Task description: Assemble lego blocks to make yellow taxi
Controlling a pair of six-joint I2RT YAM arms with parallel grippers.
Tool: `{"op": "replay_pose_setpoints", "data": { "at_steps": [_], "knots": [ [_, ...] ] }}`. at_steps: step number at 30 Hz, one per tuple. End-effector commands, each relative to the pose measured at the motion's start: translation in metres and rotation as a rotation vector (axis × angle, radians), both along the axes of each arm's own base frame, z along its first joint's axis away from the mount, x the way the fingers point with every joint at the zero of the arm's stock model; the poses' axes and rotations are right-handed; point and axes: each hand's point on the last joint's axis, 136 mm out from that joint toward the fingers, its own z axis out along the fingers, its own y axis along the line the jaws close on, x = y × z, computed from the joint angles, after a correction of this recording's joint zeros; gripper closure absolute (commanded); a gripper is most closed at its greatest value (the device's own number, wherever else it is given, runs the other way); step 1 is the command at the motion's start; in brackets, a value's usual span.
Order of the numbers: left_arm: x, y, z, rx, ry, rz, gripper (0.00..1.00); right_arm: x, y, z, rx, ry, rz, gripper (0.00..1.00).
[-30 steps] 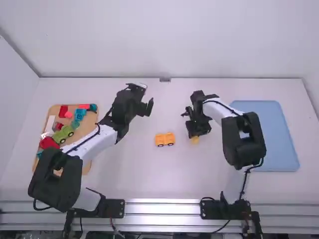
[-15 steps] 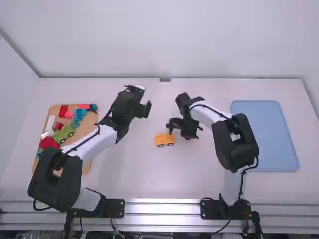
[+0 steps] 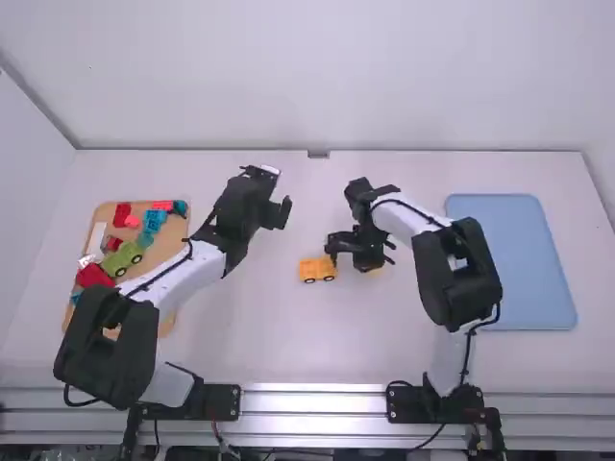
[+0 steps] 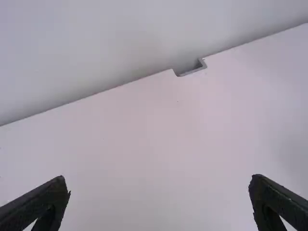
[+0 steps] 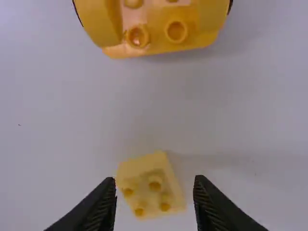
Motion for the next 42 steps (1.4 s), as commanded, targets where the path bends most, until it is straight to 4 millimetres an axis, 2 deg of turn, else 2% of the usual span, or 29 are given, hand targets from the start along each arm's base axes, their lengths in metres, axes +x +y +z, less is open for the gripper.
{"op": "replay_pose_setpoints", "data": {
  "at_steps": [1,2,4,6,7,8,10,12,15,17,19,22,27,30,32,33,34,35,38,40,42],
  "knots": [
    [-0.001,0.004,0.012,-0.010,-0.029,0.015,0.01,0.000,0.005,-0.007,-0.008,0.001,-0.004,0.42],
    [-0.001,0.004,0.012,-0.009,-0.029,0.015,0.01,0.005,0.006,-0.007,-0.010,-0.019,-0.027,0.36],
    [-0.001,0.004,0.012,-0.010,-0.029,0.016,0.01,0.013,0.010,-0.001,-0.007,-0.045,-0.077,0.35],
    [-0.001,0.004,0.012,-0.010,-0.029,0.016,0.01,0.018,0.014,0.008,0.001,-0.062,-0.106,0.30],
    [0.000,0.004,0.013,-0.009,-0.034,0.019,0.01,0.020,0.018,0.020,0.013,-0.072,-0.121,0.20],
    [0.000,0.006,0.013,-0.002,-0.037,0.025,0.01,0.023,0.021,0.031,0.026,-0.086,-0.121,0.02],
    [0.001,0.010,0.013,0.013,-0.039,0.047,0.01,0.029,0.023,0.051,0.052,-0.111,-0.126,0.02],
    [0.001,0.017,0.013,0.031,-0.042,0.082,0.01,0.046,0.026,0.084,0.104,-0.178,-0.216,0.02],
    [0.001,0.022,0.012,0.044,-0.037,0.110,0.01,0.050,0.031,0.124,0.197,-0.206,-0.299,0.02],
    [-0.003,0.023,0.005,0.055,-0.007,0.104,0.01,0.052,0.035,0.152,0.326,-0.218,-0.329,0.02],
    [-0.005,0.023,0.001,0.064,0.011,0.103,0.02,0.060,0.034,0.164,0.396,-0.239,-0.342,0.02],
    [-0.007,0.024,-0.004,0.072,0.031,0.102,0.01,0.086,0.020,0.182,0.461,-0.337,-0.379,0.02],
    [-0.009,0.025,-0.006,0.095,0.040,0.091,0.01,0.094,0.012,0.188,0.506,-0.323,-0.499,0.02],
    [-0.012,0.021,-0.011,0.139,0.057,0.037,0.01,0.081,0.006,0.179,0.468,-0.262,-0.527,0.02],
    [-0.016,0.010,-0.016,0.151,0.078,-0.049,0.01,0.055,0.013,0.169,0.494,-0.162,-0.409,0.02],
    [-0.020,0.000,-0.018,0.151,0.088,-0.122,0.01,0.042,0.019,0.165,0.556,-0.119,-0.297,0.02],
    [-0.021,-0.002,-0.019,0.150,0.090,-0.138,0.01,0.040,0.020,0.164,0.573,-0.114,-0.273,0.02],
    [-0.024,-0.013,-0.020,0.147,0.092,-0.213,0.01,0.037,0.023,0.160,0.640,-0.116,-0.196,0.02],
    [-0.032,-0.031,-0.021,0.159,0.081,-0.379,0.01,0.049,0.025,0.155,0.745,-0.174,-0.155,0.02],
    [-0.046,-0.052,-0.022,0.176,0.064,-0.563,0.01,0.058,0.022,0.148,0.792,-0.190,-0.214,0.02],
    [-0.056,-0.062,-0.024,0.179,0.058,-0.655,0.01,0.058,0.018,0.141,0.787,-0.176,-0.256,0.01]
  ]
}}
